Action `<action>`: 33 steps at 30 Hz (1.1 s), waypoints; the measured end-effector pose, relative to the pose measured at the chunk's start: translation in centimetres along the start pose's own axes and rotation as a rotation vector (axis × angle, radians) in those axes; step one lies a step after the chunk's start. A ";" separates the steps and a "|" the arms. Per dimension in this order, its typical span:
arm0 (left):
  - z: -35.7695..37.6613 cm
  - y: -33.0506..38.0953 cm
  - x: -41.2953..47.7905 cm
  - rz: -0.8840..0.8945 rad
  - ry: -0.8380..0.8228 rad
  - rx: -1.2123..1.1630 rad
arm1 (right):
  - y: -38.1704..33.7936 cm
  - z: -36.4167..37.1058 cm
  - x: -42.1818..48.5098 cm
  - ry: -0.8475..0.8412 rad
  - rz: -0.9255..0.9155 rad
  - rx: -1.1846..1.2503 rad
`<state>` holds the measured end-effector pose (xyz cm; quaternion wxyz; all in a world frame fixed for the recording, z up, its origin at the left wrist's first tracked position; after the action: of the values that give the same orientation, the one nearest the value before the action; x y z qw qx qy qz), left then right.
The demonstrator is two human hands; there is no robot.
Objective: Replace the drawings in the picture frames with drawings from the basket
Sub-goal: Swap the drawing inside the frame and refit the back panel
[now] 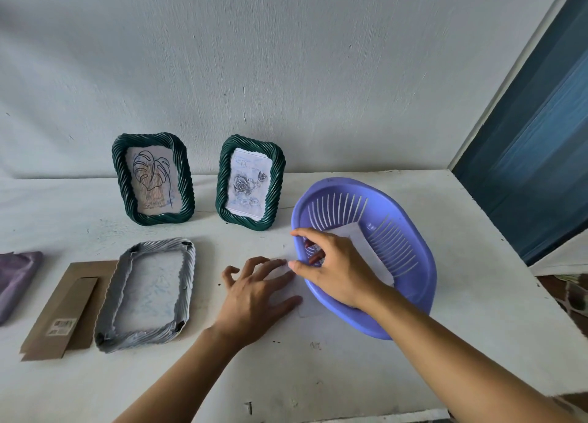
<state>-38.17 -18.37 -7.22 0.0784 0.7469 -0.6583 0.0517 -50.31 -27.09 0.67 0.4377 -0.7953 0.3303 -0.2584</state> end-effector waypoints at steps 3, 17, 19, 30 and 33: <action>0.2 -0.3 -0.1 -0.012 -0.053 -0.031 | 0.4 0.1 0.0 0.026 -0.002 -0.019; -9.2 -1.5 3.2 -0.250 0.276 -0.558 | 3.8 -8.2 2.0 0.076 0.083 -0.180; -8.6 -0.5 4.3 -0.216 0.146 -0.460 | 4.6 -8.4 2.8 0.001 0.082 -0.336; -7.1 0.6 6.5 -0.134 -0.062 -0.324 | 7.0 -6.4 4.0 -0.301 0.091 -0.734; -7.0 0.1 7.1 -0.130 -0.102 -0.362 | 7.6 -6.4 3.9 -0.307 0.119 -0.695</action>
<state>-37.19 -24.02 0.97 0.1812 0.7633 -0.6101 -0.1107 -54.50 -36.42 -2.35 0.2007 -0.9052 0.3743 0.0169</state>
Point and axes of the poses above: each hand's wrist, its own x-axis towards the middle knuckle, its own z-axis out of the palm, y = z × x, the point moved 8 cm from there along x, towards the middle knuckle, and after that the axes turned 13 degrees about x, right-handed, at the moved point
